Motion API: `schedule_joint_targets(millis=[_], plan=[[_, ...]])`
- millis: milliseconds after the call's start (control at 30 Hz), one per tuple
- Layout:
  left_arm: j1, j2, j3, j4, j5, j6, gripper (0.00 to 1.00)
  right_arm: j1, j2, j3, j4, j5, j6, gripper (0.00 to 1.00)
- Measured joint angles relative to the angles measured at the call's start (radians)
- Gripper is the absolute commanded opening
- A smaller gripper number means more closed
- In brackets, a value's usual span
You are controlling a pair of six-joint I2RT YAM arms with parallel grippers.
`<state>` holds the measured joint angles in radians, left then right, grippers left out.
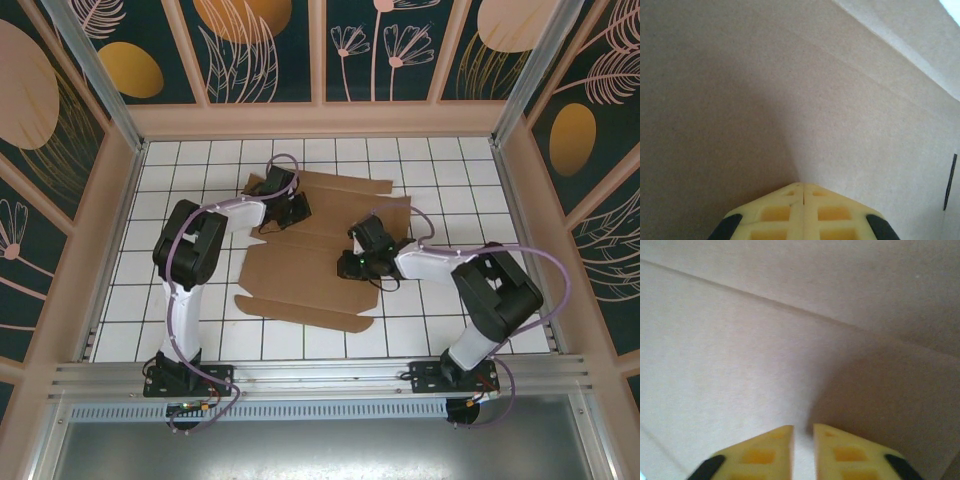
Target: Fold the paper box
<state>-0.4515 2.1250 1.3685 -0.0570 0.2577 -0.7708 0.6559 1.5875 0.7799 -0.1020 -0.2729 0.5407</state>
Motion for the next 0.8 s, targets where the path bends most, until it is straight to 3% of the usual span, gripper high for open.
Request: schedule_joint_targets(millis=[100, 267, 367, 467, 700, 800], plan=[[0.0, -0.031, -0.009, -0.007, 0.0, 0.0, 0.0, -0.089, -0.113, 0.024, -0.038, -0.034, -0.011, 0.44], [0.0, -0.095, -0.018, 0.016, 0.019, -0.012, 0.0, -0.346, -0.193, 0.135, -0.078, 0.002, -0.042, 0.64], [0.0, -0.091, -0.013, 0.029, 0.026, -0.019, 0.0, -0.457, -0.161, 0.178, -0.106, 0.045, -0.061, 0.65], [0.0, -0.068, -0.007, 0.032, 0.03, -0.023, 0.0, -0.506, -0.058, 0.229, -0.134, 0.071, -0.091, 0.64], [0.005, 0.005, 0.0, 0.039, 0.03, -0.024, 0.0, -0.545, 0.205, 0.324, -0.172, 0.043, -0.161, 0.64], [0.008, 0.027, 0.0, 0.048, 0.037, -0.024, 0.0, -0.55, 0.254, 0.346, -0.191, 0.042, -0.183, 0.59]])
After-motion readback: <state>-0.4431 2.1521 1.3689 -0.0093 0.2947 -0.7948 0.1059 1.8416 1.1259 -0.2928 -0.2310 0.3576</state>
